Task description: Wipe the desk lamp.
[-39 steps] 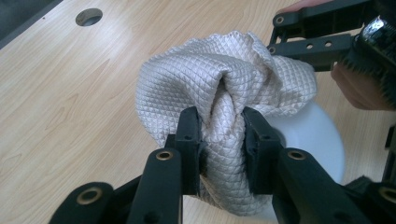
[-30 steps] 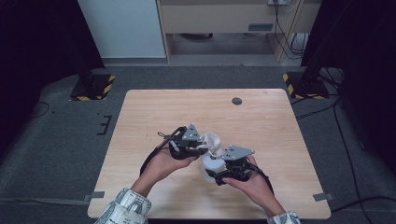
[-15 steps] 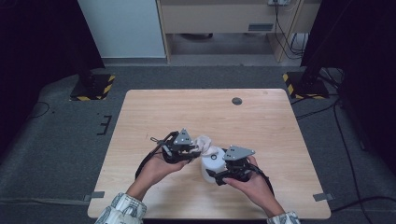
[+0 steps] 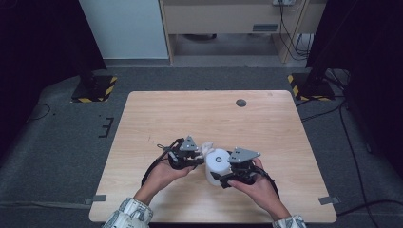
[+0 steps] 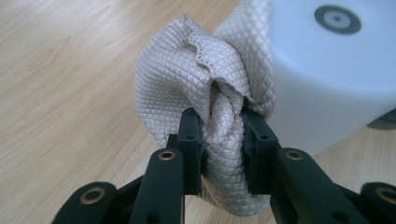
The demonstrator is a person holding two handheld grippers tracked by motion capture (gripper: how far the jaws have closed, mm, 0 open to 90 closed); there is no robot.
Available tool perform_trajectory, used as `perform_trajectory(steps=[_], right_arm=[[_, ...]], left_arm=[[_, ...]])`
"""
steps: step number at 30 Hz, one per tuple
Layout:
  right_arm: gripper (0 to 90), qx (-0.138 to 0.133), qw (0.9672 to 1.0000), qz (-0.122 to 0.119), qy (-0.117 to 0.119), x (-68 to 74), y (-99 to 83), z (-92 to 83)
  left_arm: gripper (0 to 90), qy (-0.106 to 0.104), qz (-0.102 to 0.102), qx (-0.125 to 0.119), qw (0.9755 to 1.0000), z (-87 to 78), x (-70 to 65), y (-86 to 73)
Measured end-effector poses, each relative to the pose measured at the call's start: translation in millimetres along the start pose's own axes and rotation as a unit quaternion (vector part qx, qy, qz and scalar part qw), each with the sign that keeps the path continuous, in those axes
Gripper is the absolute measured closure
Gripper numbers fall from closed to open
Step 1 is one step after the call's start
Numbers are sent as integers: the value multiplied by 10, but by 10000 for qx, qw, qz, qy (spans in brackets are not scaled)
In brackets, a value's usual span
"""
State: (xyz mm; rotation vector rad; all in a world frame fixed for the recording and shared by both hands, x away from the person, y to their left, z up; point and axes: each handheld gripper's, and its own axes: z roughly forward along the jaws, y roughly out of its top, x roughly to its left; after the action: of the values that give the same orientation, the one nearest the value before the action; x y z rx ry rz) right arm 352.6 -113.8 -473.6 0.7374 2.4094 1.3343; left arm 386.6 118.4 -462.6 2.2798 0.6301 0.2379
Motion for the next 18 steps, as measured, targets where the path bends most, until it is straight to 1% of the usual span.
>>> perform_trajectory(steps=[3,5,8,11,14,17,18], right_arm=[[92,9,10000,-1,-20,0,3,4],[92,8,10000,6,-46,-5,1,3],[91,-2,10000,7,-79,-22,-5,0],[91,0,10000,10,-90,-27,-6,-2],[91,-1,9999,18,-98,-36,-8,-5],[91,-1,9999,45,-135,-54,-10,-5],[91,-3,9999,37,-141,-58,-10,-4]], left_arm=[[714,-6,114,156,9998,51,-18,-33],[714,-39,163,215,9996,71,-18,-50],[714,-85,160,230,9996,105,-29,-79],[714,-107,211,281,9993,125,-43,-101],[714,-160,229,293,9992,126,-75,-123],[714,-215,311,328,9987,112,-105,-139],[714,-225,306,307,9988,110,-114,-143]])
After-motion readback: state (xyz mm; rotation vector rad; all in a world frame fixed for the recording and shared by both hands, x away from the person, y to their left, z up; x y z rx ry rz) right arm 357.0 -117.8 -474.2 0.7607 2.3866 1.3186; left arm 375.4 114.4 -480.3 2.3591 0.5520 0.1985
